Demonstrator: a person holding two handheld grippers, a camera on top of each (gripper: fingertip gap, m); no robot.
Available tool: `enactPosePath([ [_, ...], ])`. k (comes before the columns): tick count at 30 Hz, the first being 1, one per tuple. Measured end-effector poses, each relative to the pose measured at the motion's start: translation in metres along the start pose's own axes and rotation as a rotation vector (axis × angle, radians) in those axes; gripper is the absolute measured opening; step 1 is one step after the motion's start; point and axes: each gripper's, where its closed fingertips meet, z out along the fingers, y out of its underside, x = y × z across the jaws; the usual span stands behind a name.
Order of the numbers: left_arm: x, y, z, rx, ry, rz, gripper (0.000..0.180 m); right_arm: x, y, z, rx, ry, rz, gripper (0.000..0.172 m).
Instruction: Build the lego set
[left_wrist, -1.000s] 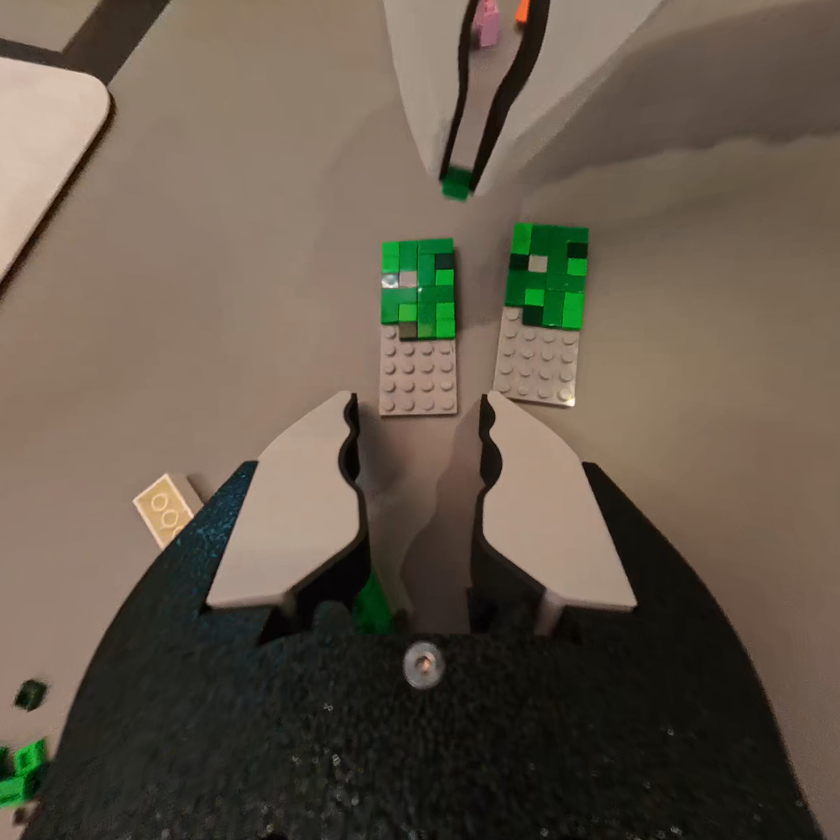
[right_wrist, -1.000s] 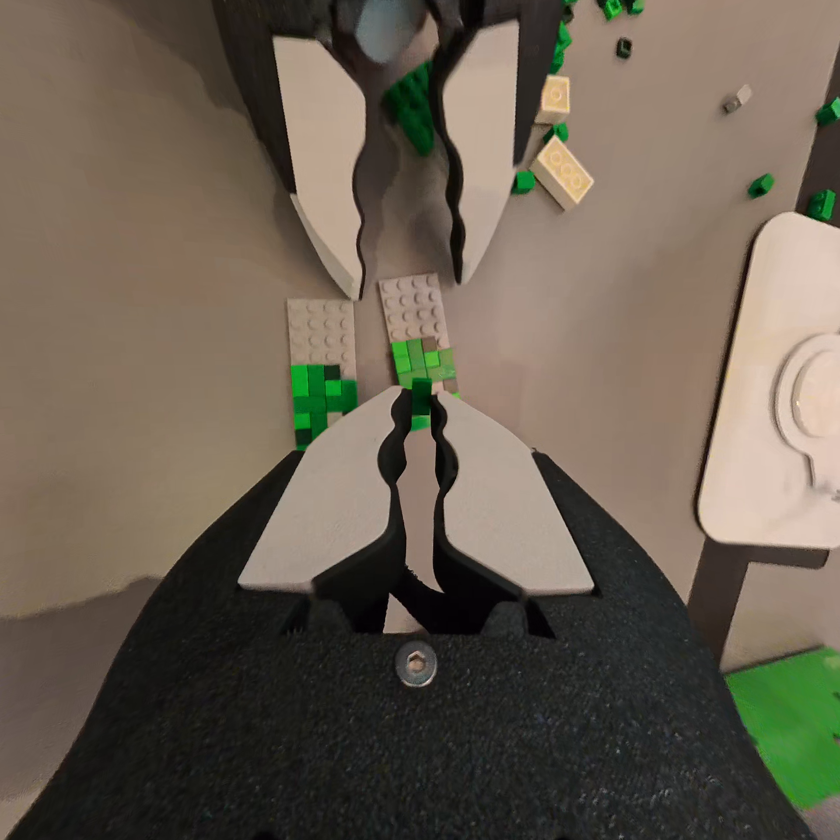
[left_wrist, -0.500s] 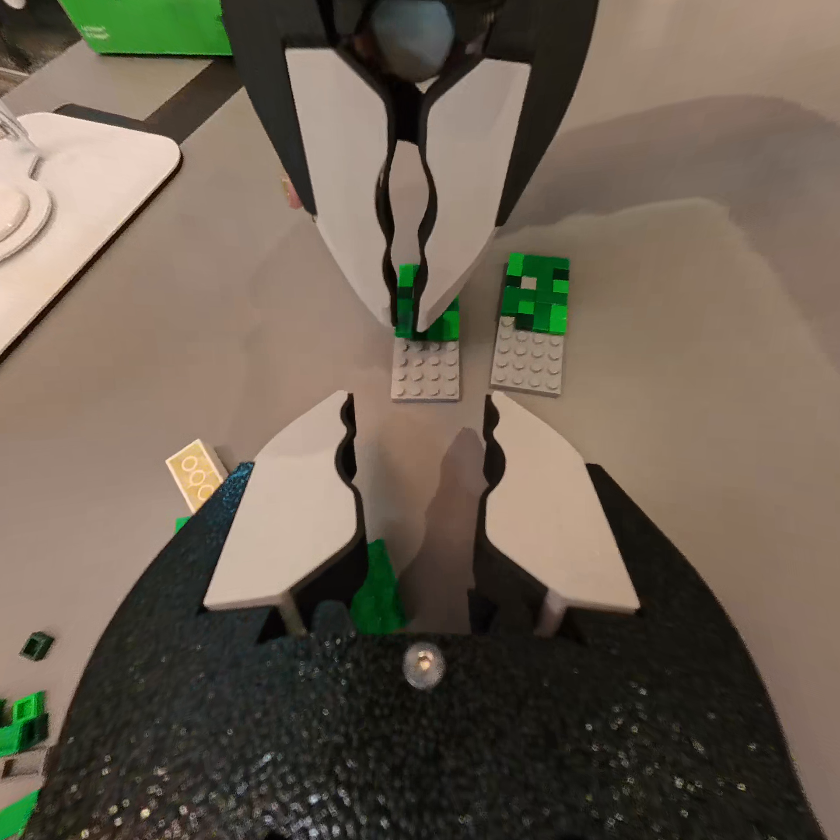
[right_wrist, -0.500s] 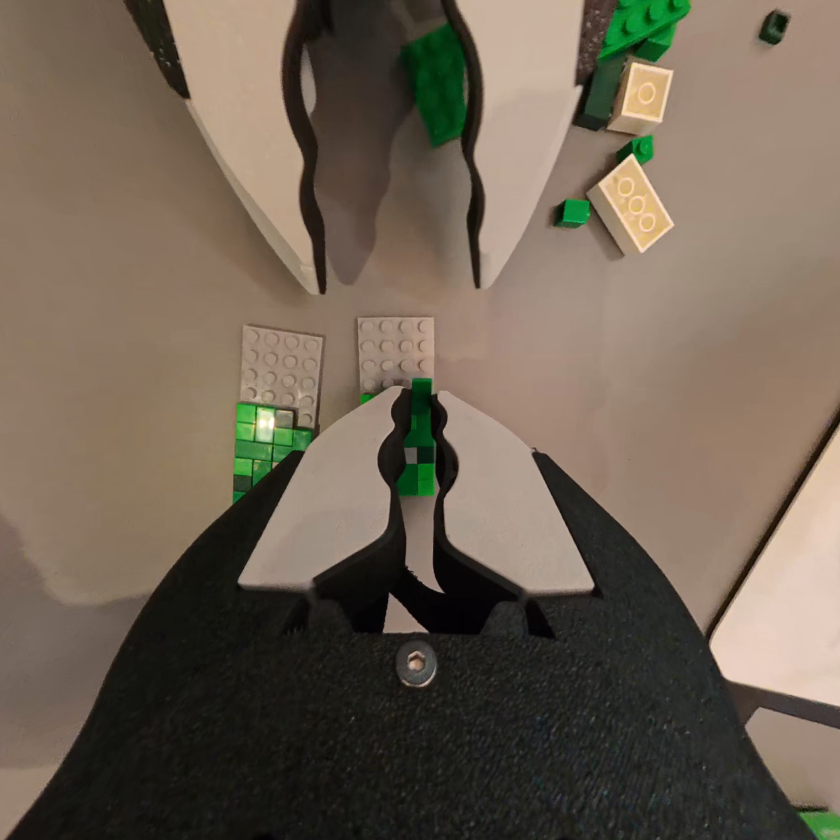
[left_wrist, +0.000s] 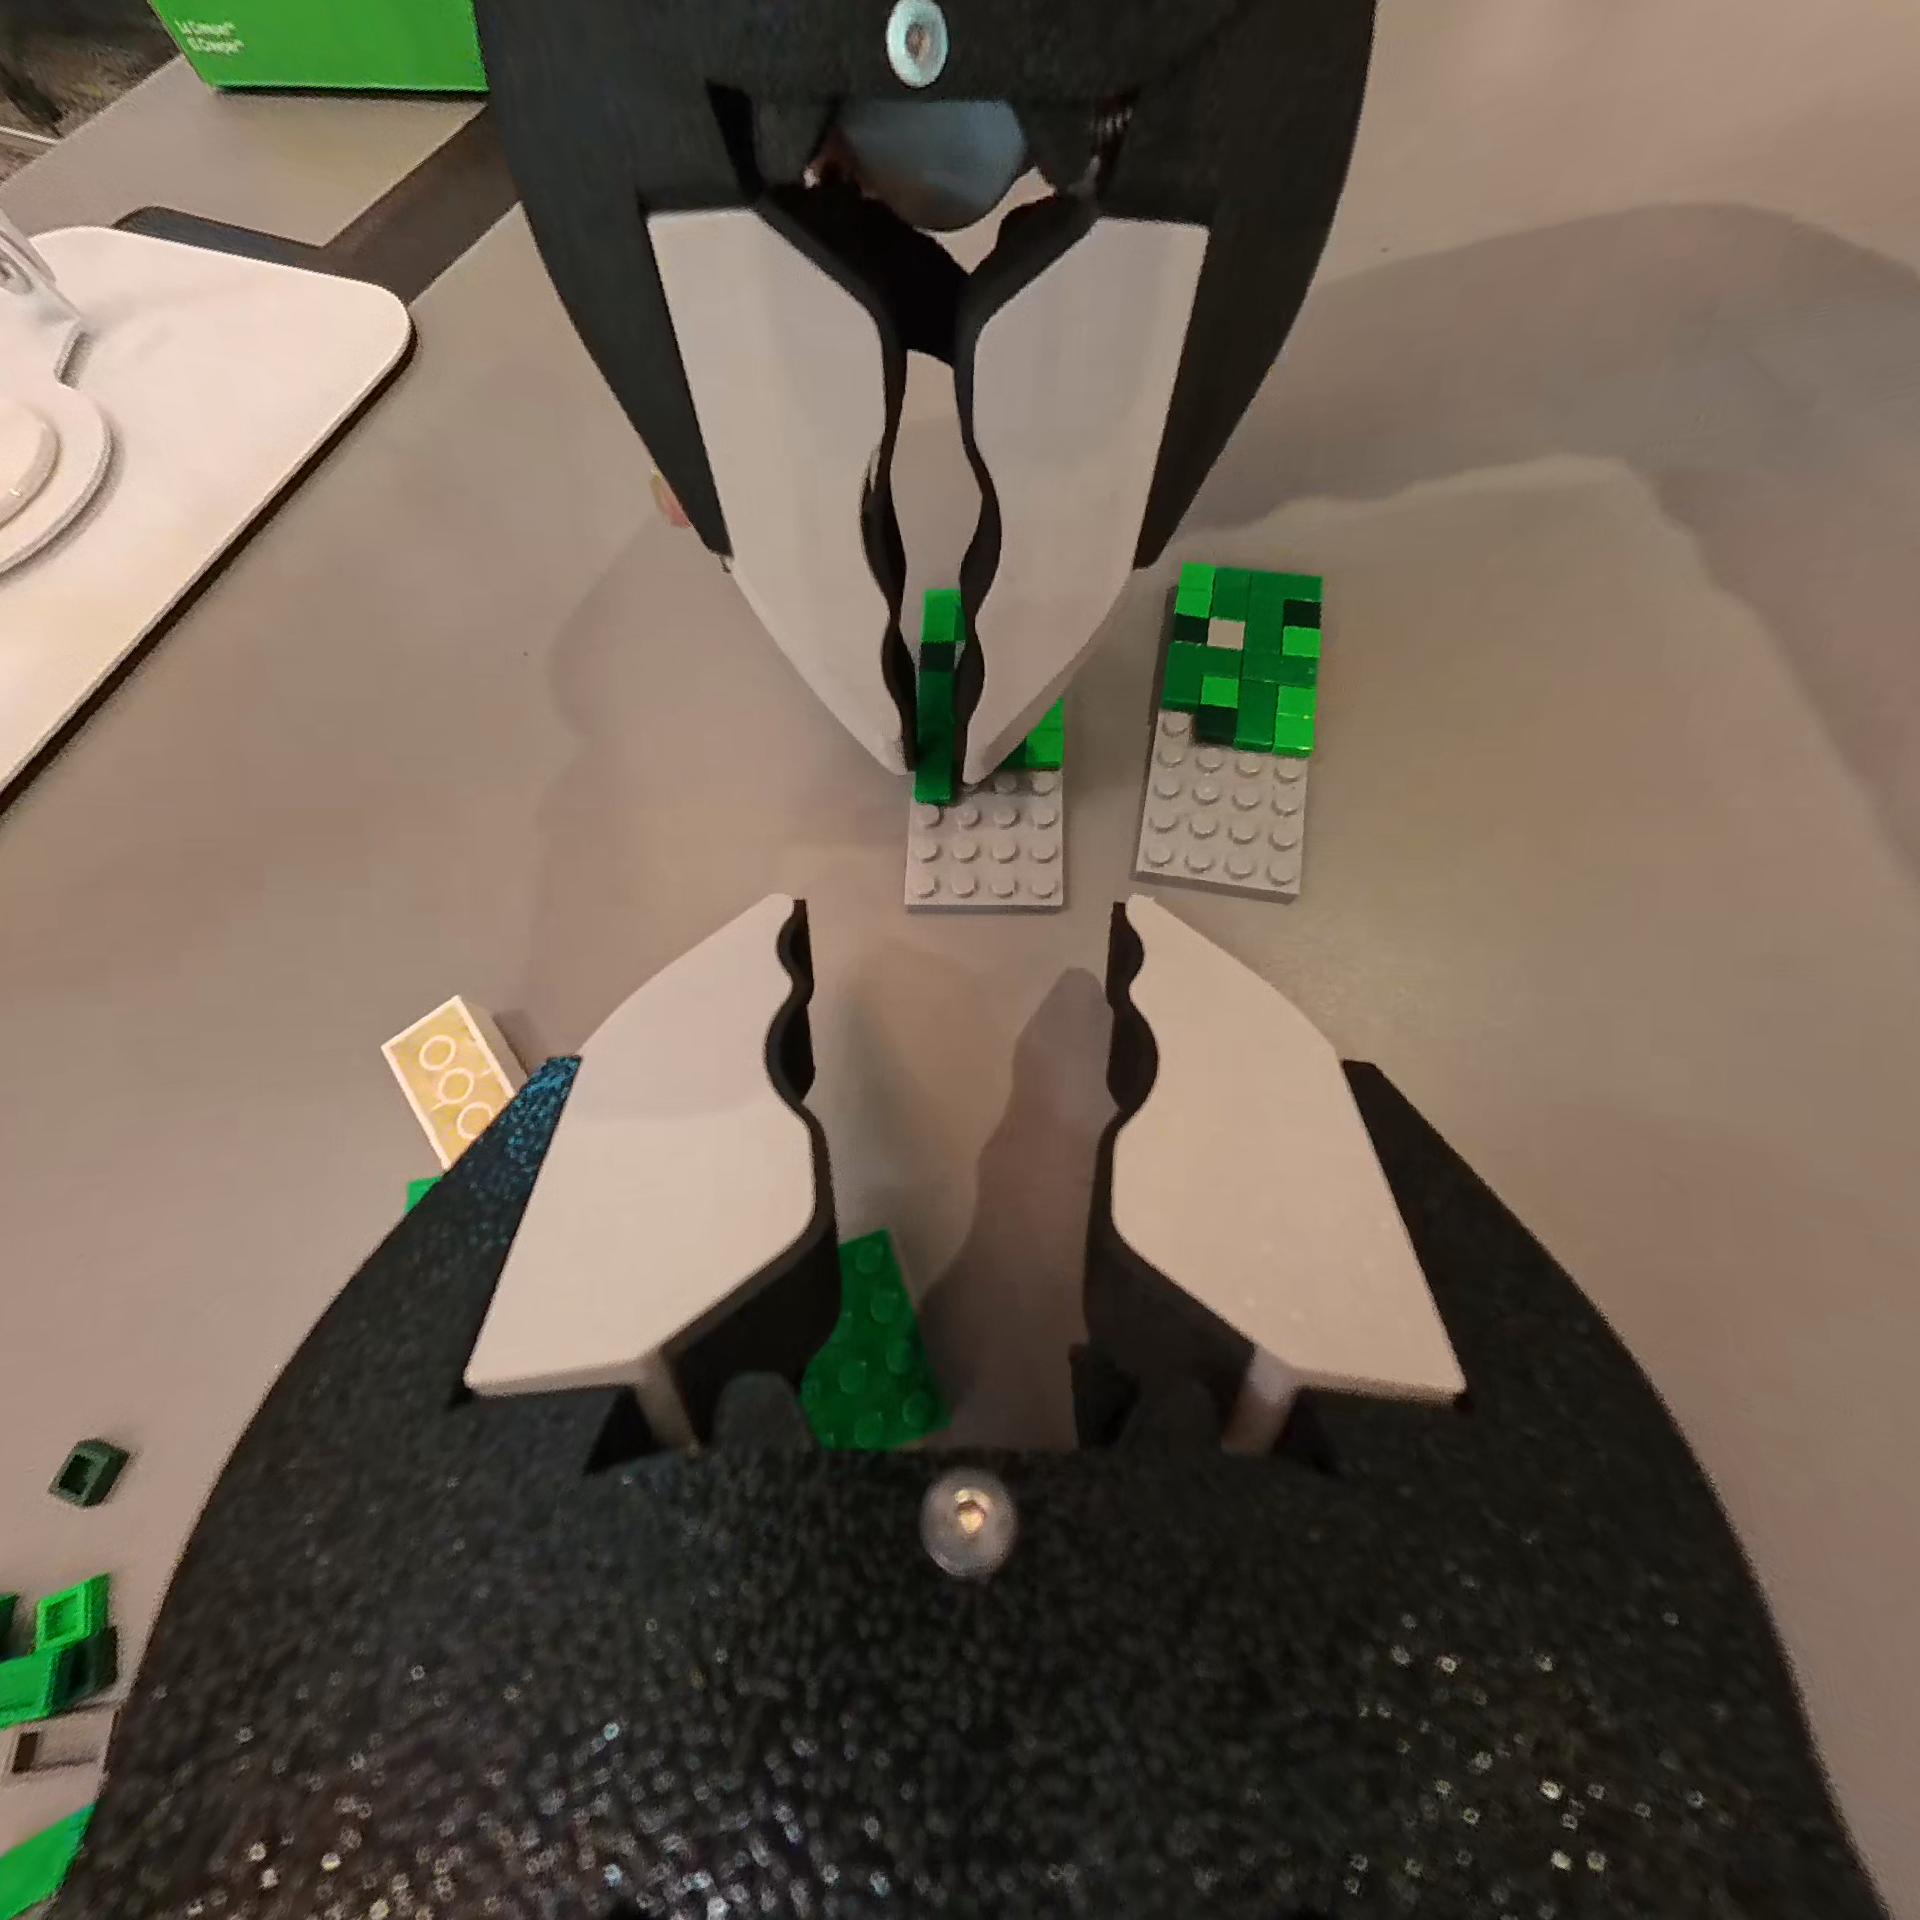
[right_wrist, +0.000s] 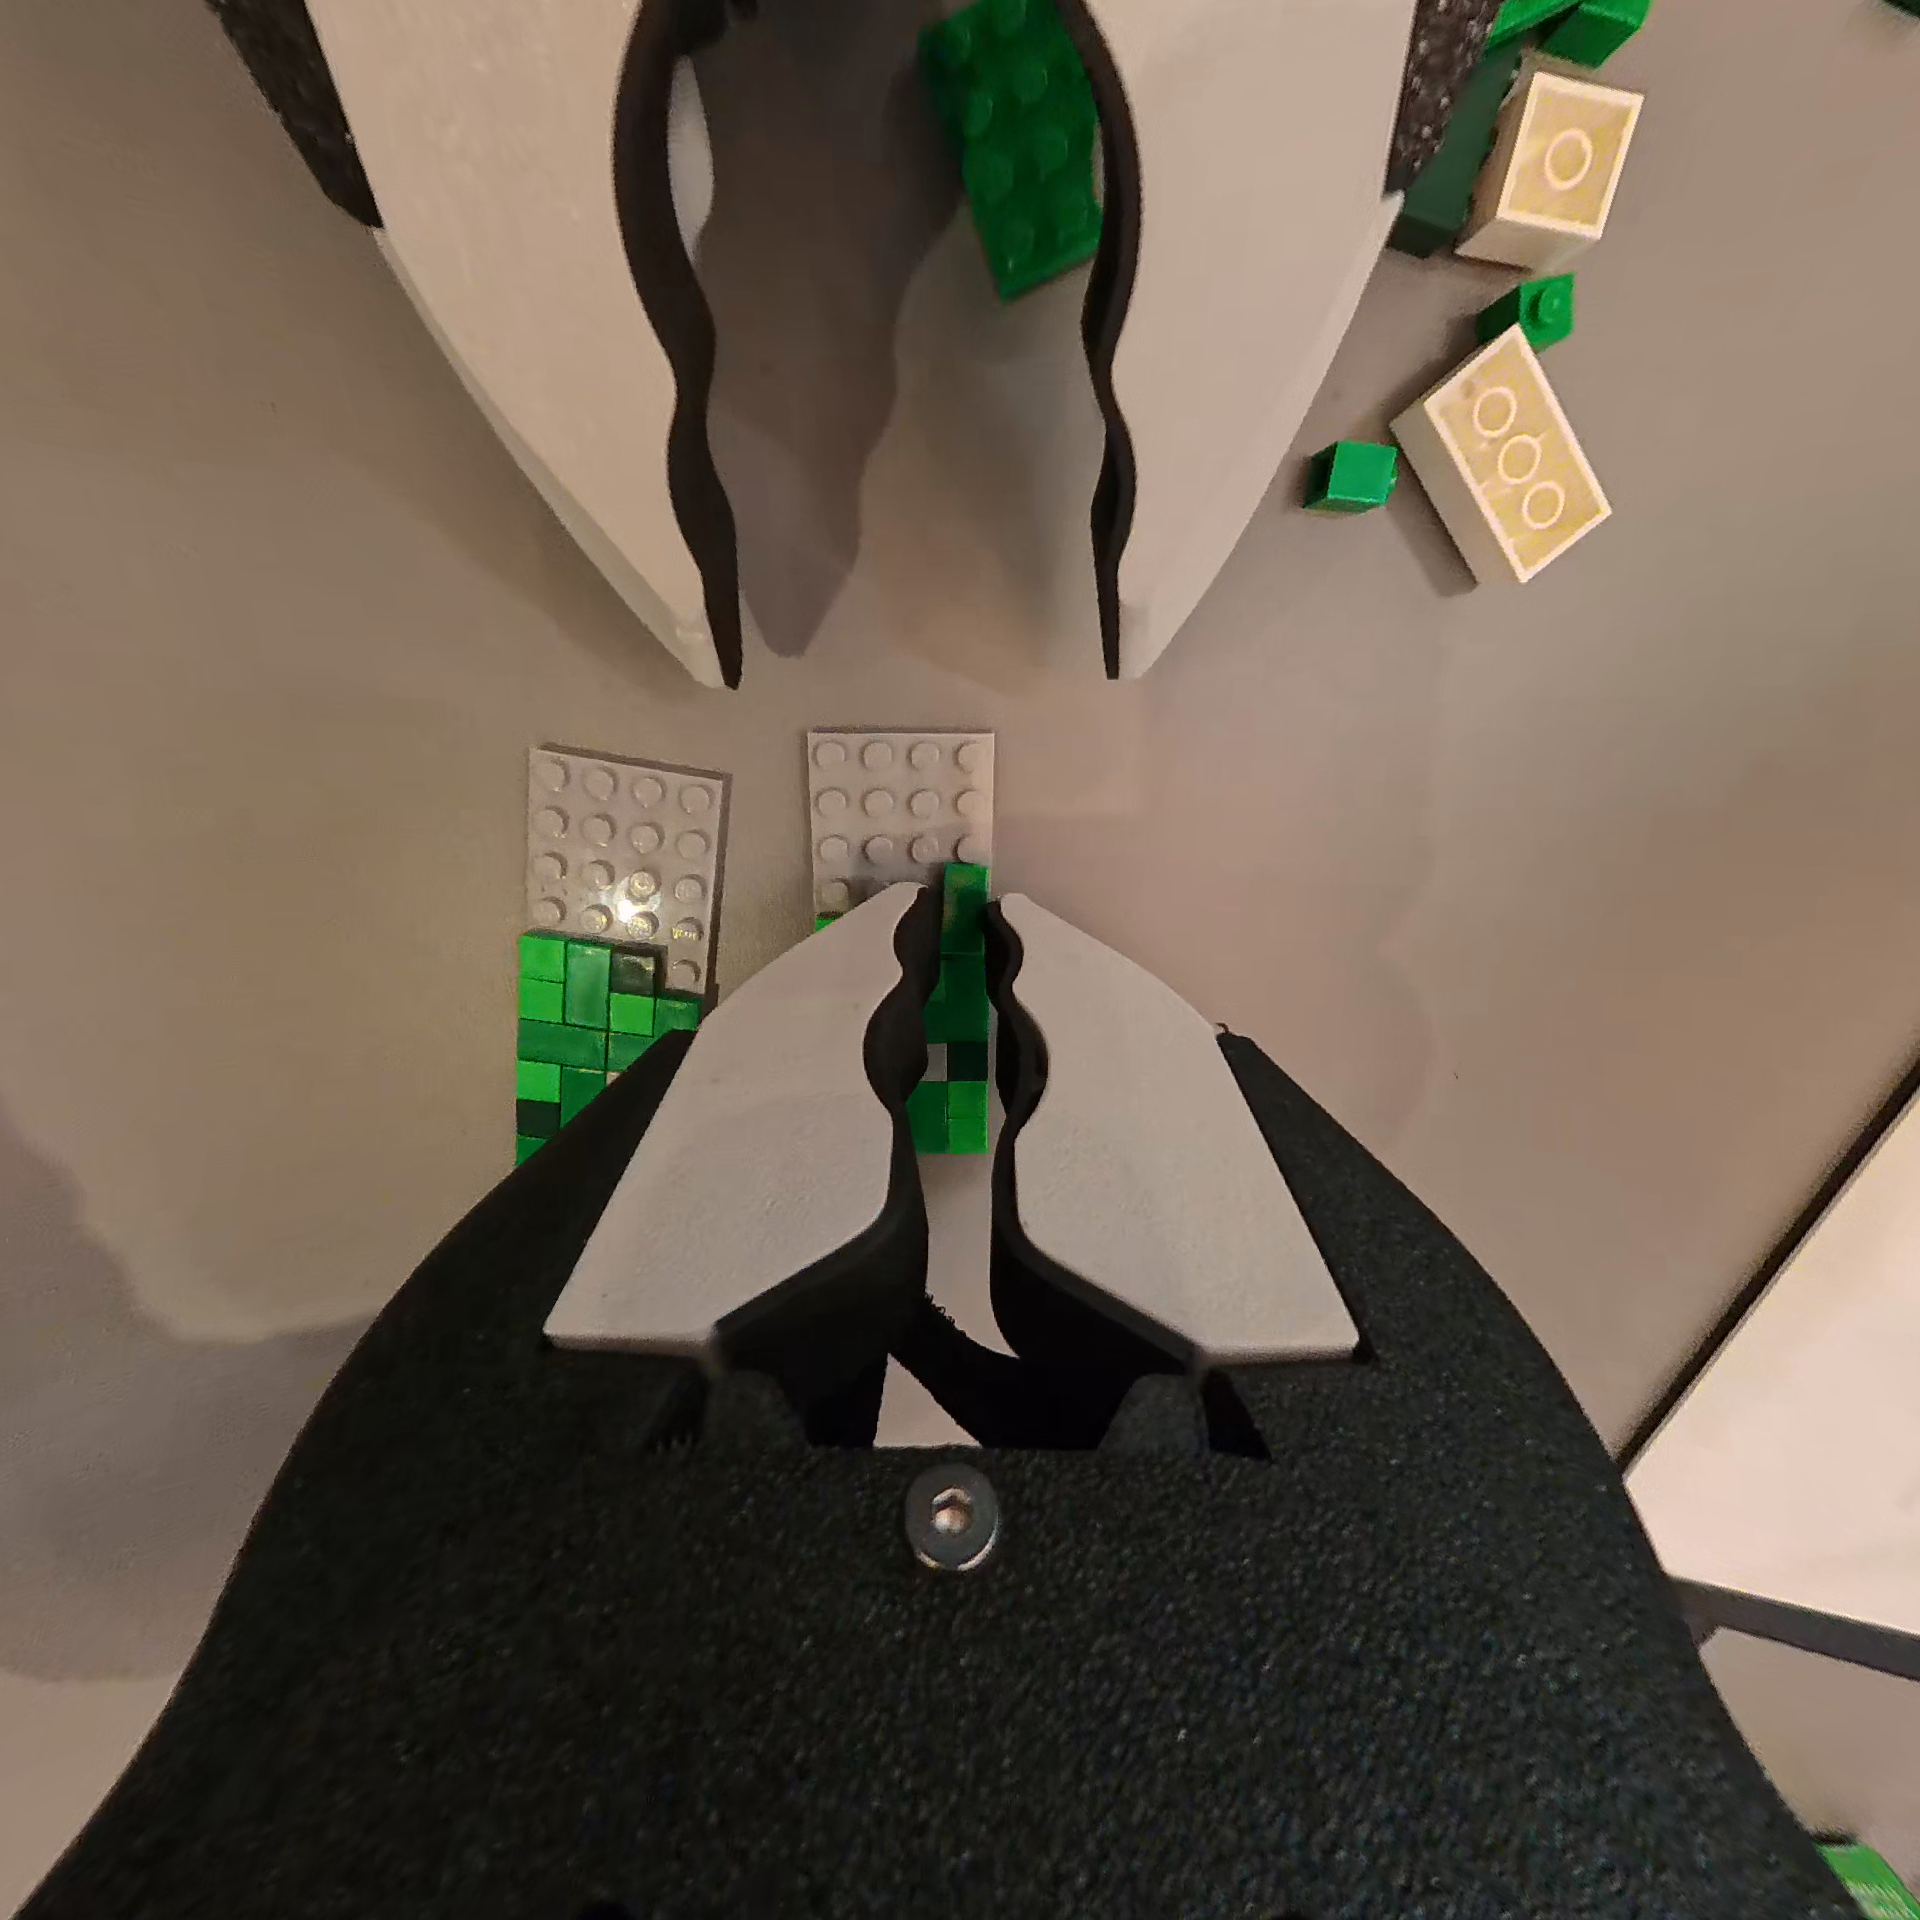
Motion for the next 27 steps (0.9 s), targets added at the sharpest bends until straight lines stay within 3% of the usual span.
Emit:
enactPosePath([
  [7,0.001,0.002,0.002,-0.013,0.003,0.006,0.054,0.000,0.001,0.001,-0.006,0.007,-0.010,0.008],
  [11,0.002,0.002,0.003,-0.025,0.002,0.013,0.055,-0.014,0.005,-0.009,0.009,-0.058,0.019,0.025],
  [18,0.001,0.002,0.004,-0.015,0.020,0.005,0.055,-0.015,0.037,-0.011,0.079,0.027,0.065,0.030],
  [27,0.001,0.000,0.005,-0.004,0.029,-0.006,0.055,-0.015,0.034,-0.009,0.244,-0.021,0.080,0.040],
])
